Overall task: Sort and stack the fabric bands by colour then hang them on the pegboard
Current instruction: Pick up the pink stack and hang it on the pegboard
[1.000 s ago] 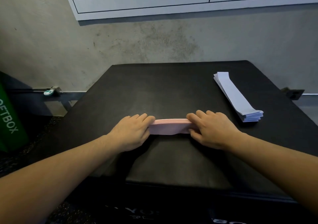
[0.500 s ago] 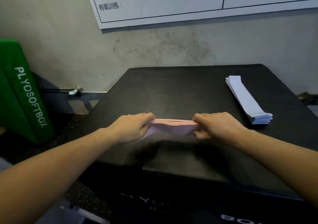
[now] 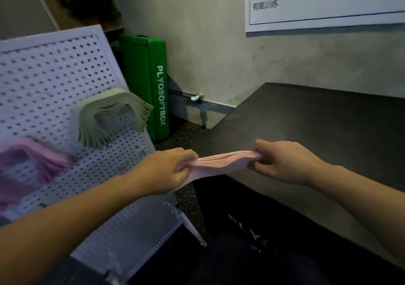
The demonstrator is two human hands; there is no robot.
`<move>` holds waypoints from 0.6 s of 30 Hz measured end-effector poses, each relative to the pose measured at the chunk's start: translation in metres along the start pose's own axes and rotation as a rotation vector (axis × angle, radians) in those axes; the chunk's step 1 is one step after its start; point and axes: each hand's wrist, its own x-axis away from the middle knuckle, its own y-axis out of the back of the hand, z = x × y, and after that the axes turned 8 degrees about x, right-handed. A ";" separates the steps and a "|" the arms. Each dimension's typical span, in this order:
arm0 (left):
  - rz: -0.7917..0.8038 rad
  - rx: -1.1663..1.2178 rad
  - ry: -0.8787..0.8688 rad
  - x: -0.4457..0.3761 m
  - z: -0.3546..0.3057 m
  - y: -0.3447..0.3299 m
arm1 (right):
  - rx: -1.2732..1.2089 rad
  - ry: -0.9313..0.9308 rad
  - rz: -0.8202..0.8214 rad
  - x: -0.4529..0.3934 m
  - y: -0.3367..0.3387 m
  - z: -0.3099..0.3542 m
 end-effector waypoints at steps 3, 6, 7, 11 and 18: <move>-0.061 -0.021 0.083 0.040 0.029 0.003 | -0.010 0.079 0.006 -0.023 -0.005 0.040; -0.114 -0.001 0.140 0.078 0.051 -0.001 | -0.041 0.103 0.002 -0.039 -0.013 0.078; -0.127 0.007 0.155 0.090 0.056 -0.003 | -0.049 0.108 0.000 -0.043 -0.016 0.090; -0.165 0.026 0.211 0.132 0.084 -0.010 | -0.086 0.148 0.008 -0.055 -0.028 0.134; -0.253 0.053 0.300 0.186 0.129 -0.011 | -0.059 0.187 0.028 -0.084 -0.042 0.206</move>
